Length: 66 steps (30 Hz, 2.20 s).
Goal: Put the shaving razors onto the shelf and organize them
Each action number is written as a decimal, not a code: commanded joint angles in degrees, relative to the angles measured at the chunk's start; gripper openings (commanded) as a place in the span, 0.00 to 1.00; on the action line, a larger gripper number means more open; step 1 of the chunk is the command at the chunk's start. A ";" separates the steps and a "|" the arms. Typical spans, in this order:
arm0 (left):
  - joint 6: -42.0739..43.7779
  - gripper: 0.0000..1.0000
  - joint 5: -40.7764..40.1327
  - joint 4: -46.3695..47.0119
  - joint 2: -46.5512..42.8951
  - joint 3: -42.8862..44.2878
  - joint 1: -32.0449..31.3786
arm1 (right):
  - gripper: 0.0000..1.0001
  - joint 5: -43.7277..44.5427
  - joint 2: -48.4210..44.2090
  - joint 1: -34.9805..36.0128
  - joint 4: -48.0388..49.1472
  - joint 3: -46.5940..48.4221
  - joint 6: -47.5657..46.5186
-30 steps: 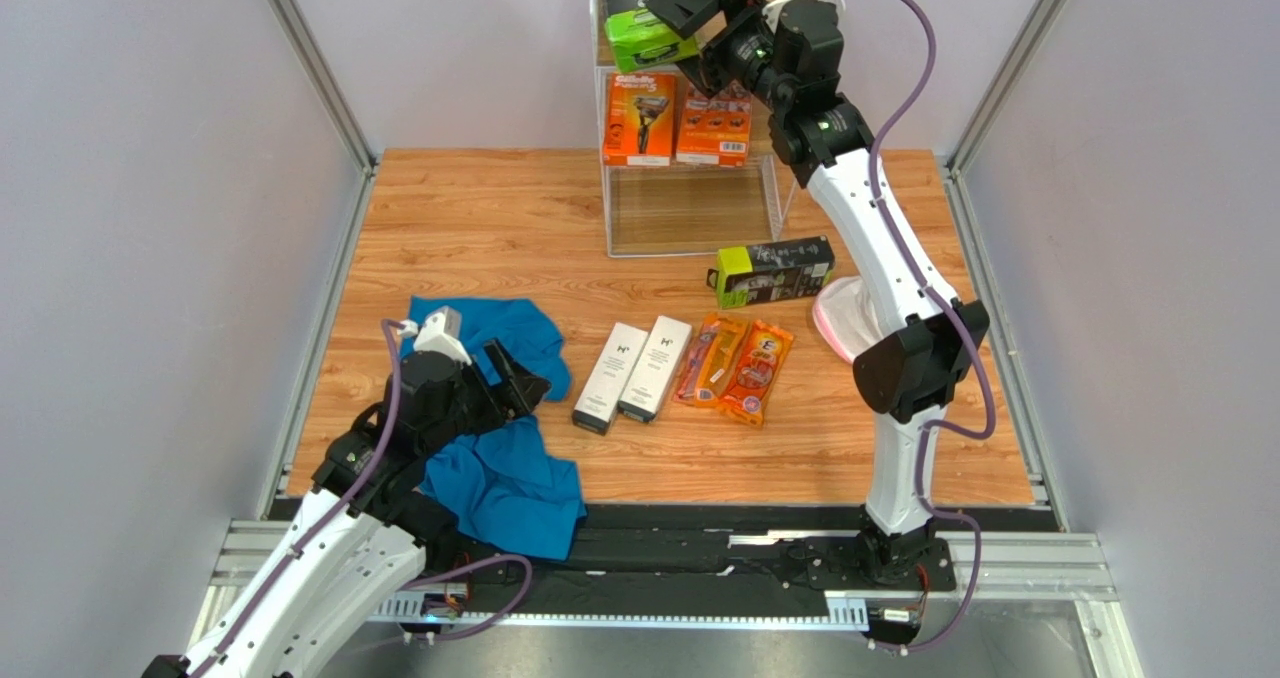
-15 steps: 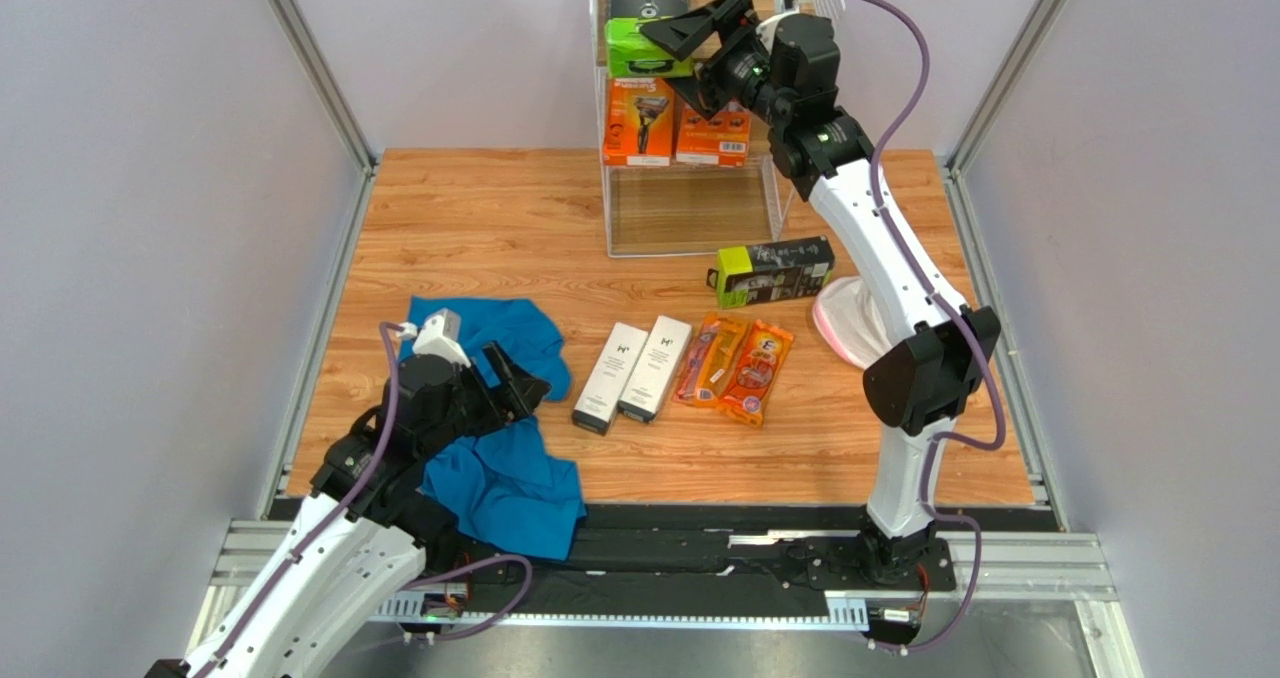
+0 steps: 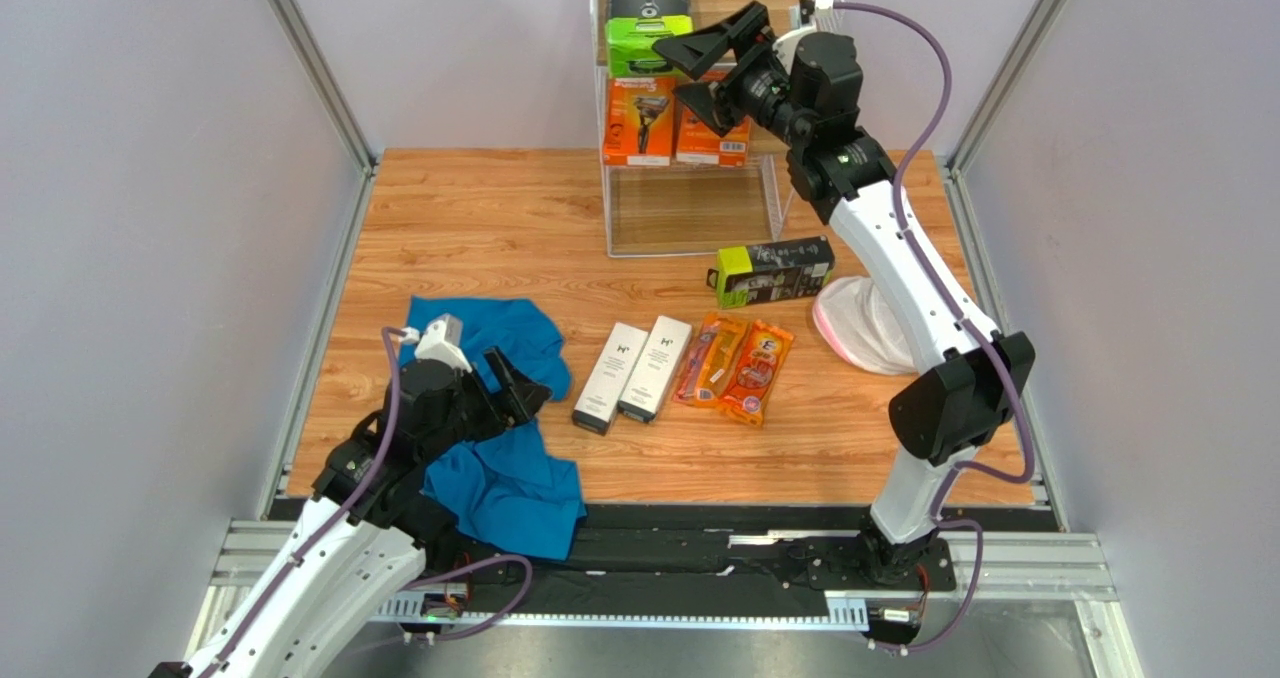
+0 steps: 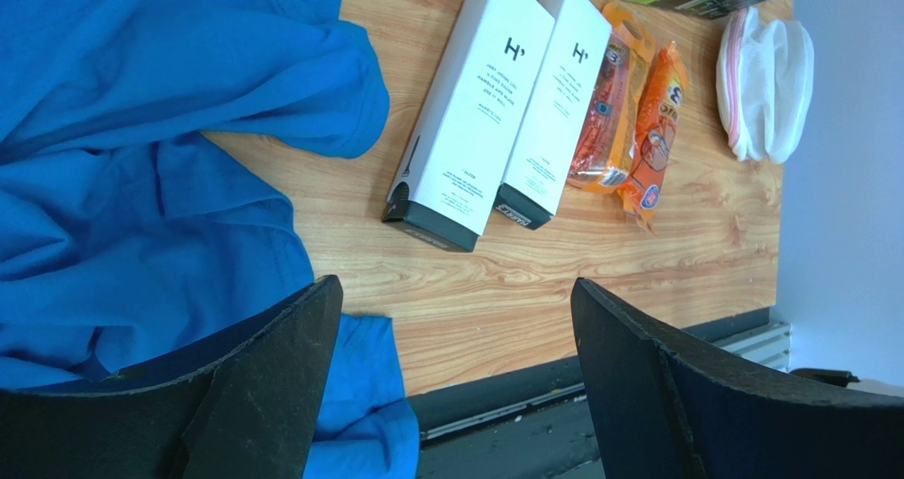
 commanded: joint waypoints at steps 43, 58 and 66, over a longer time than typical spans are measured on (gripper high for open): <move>11.31 0.88 9.74 7.18 10.94 2.66 -0.03 | 1.00 6.11 -35.82 -20.83 -15.53 -55.32 -11.77; 11.48 0.87 9.66 7.71 10.68 1.86 -0.03 | 1.00 -2.41 -2.52 -27.68 -34.97 -27.44 -12.03; 11.39 0.87 9.66 8.94 11.11 0.98 -0.03 | 1.00 -1.97 3.29 -29.88 -36.55 -21.55 -11.50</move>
